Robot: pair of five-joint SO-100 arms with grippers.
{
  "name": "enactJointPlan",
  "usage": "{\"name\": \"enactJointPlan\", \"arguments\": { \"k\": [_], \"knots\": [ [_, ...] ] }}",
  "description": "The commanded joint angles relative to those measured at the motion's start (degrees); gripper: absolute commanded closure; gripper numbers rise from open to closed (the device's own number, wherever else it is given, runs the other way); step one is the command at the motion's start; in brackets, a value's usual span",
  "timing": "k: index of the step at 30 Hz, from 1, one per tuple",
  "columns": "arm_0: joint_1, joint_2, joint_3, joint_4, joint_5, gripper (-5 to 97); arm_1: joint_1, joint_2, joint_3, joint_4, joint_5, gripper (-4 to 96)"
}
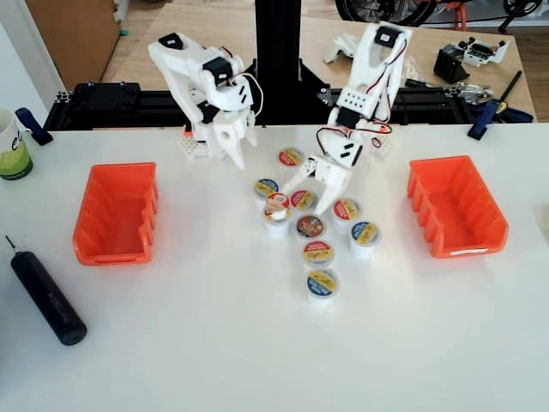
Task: Sort the coffee pods, blue into left, red into right
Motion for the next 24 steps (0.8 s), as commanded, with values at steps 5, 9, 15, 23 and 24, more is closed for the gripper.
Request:
{"name": "enactJointPlan", "arguments": {
  "k": [5, 9, 15, 23, 24],
  "knots": [
    [-0.18, 0.35, -0.18, -0.7, 0.79, 62, -0.35, -2.81, 5.01, -16.17, -5.01, 58.2],
    [-0.09, 0.35, -0.18, -0.79, 0.79, 62, -0.44, -2.81, 7.73, -17.58, -4.66, 58.4],
    [-0.09, 0.35, -0.09, -0.79, 0.79, 62, 0.18, -2.81, 11.07, -21.01, -5.01, 58.1],
    [-0.18, 0.44, 0.09, -0.62, 0.79, 62, 0.97, -2.81, 11.43, -19.42, -5.8, 58.3],
    [-0.18, 0.44, 0.09, -0.62, 0.79, 62, 1.23, -2.81, 11.43, -19.34, -5.89, 58.5]
  ]
}}
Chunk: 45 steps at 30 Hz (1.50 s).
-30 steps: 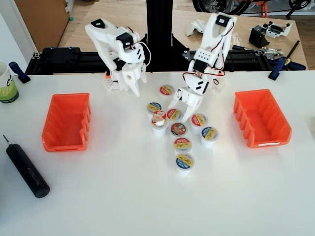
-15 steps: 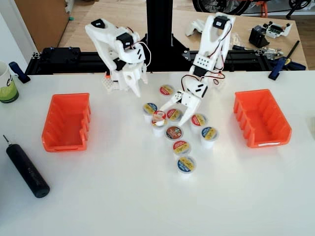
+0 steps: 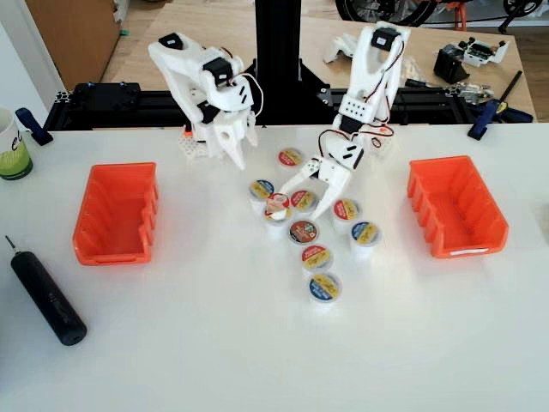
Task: Sort the coffee pods, blue into left, red into right
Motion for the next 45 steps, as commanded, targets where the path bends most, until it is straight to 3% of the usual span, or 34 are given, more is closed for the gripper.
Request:
{"name": "enactJointPlan", "arguments": {
  "k": [1, 7, 19, 33, 39, 45],
  "knots": [
    [-0.18, 0.44, -0.18, -0.44, 0.44, 62, 0.79, -0.09, 0.18, 1.05, -0.53, 58.6],
    [-0.18, 0.44, -0.18, -0.44, 0.44, 62, 1.23, -0.18, 0.18, 3.25, 1.58, 60.0],
    [-0.18, 0.44, -0.18, -0.35, 0.44, 62, 1.05, -5.63, -2.99, -1.32, 0.62, 64.8],
    [-0.18, 0.7, -0.18, -0.18, 0.53, 62, 1.23, -5.8, -4.75, -5.36, -2.99, 69.9],
    [-0.18, 0.7, -0.18, -0.18, 0.53, 62, -0.26, -3.78, -4.22, -7.47, -6.86, 71.5],
    [-0.18, 0.7, -0.09, -0.18, 0.35, 62, -4.13, 8.0, -4.22, 4.39, -7.82, 73.0]
  ]
}}
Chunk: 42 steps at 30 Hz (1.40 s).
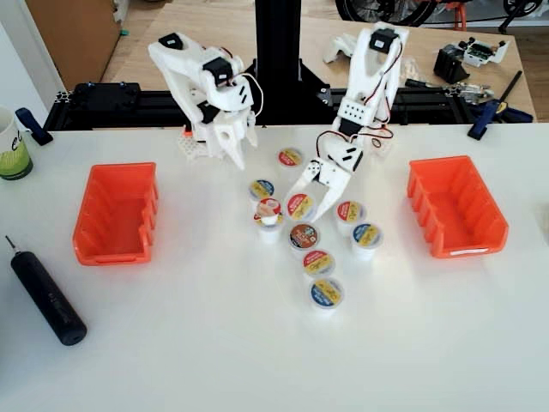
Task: Sort the coffee pods, blue into left, red into right
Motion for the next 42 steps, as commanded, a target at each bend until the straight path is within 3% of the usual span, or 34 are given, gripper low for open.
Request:
{"name": "enactJointPlan", "arguments": {
  "k": [1, 8, 12, 15, 25, 30, 33, 36, 38, 40, 42],
  "knots": [
    [-0.18, 0.7, -0.26, -0.26, 0.35, 62, -2.55, 12.22, -1.93, 11.07, -0.53, 73.1],
    [-0.18, 0.7, 0.0, -0.35, 0.09, 62, -11.43, 48.08, -7.91, 56.78, 2.2, 73.1],
    [-0.18, 0.7, 0.09, -0.62, -0.09, 62, -17.31, 59.06, -11.95, 71.89, 6.77, 72.7],
    [0.0, 0.53, 0.18, -1.32, -0.44, 62, -25.58, 63.54, -13.62, 76.9, 13.89, 72.7],
    [0.35, -0.09, 1.05, -4.75, -2.81, 62, -52.56, 60.64, -13.36, 64.34, 40.08, 73.5],
    [0.09, -0.53, 1.14, -5.54, -3.34, 63, -59.5, 58.54, -9.14, 56.34, 49.04, 73.8],
    [0.18, -2.72, 1.67, -4.92, -6.68, 63, -63.98, 56.16, -0.97, 43.15, 54.93, 74.2],
    [0.35, -3.08, 4.31, -4.92, -9.49, 62, -65.48, 55.9, 1.32, 41.22, 56.16, 73.9],
    [-0.18, -2.99, 4.83, -4.92, -9.4, 60, -65.39, 56.16, 1.32, 41.84, 56.16, 65.9],
    [-0.7, -2.72, 4.48, -4.83, -7.82, 56, -65.3, 56.07, 0.88, 42.63, 56.43, 57.3],
    [-1.32, -2.81, 3.96, -5.27, -4.66, 55, -64.95, 56.16, 0.0, 44.03, 56.25, 56.1]
  ]
}}
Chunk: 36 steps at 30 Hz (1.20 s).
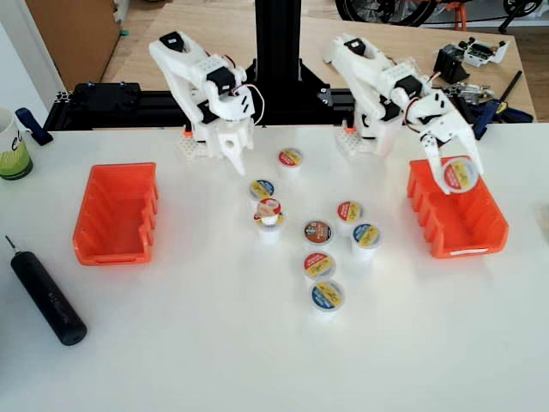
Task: Sort the coffee pods, blue into left, red into right
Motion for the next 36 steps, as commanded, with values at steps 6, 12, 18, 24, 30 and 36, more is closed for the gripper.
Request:
{"name": "enactJointPlan", "arguments": {
  "k": [6, 12, 18, 24, 30, 36],
  "knots": [
    [-2.72, 0.44, -3.43, 1.23, 7.56, 55, 1.14, -0.18, -5.54, 5.89, -0.09, 48.3],
    [-7.73, 0.35, -5.89, 1.23, 15.21, 55, 11.07, -1.23, -29.71, 37.44, -10.55, 51.6],
    [-13.18, 1.05, -8.53, 1.32, 24.35, 56, 25.22, -2.9, -42.45, 61.52, -11.95, 53.1],
    [-17.14, 15.29, -8.61, -5.71, 36.56, 58, 50.89, 1.85, -30.94, 61.87, -18.81, 49.4],
    [-18.02, 16.17, -13.27, -16.44, 47.99, 60, 64.07, 25.4, 2.11, 49.31, -22.41, 51.3],
    [-15.82, 10.11, -18.98, -17.31, 50.45, 61, 69.61, 25.75, 3.25, 51.15, -23.64, 51.0]
  ]
}}
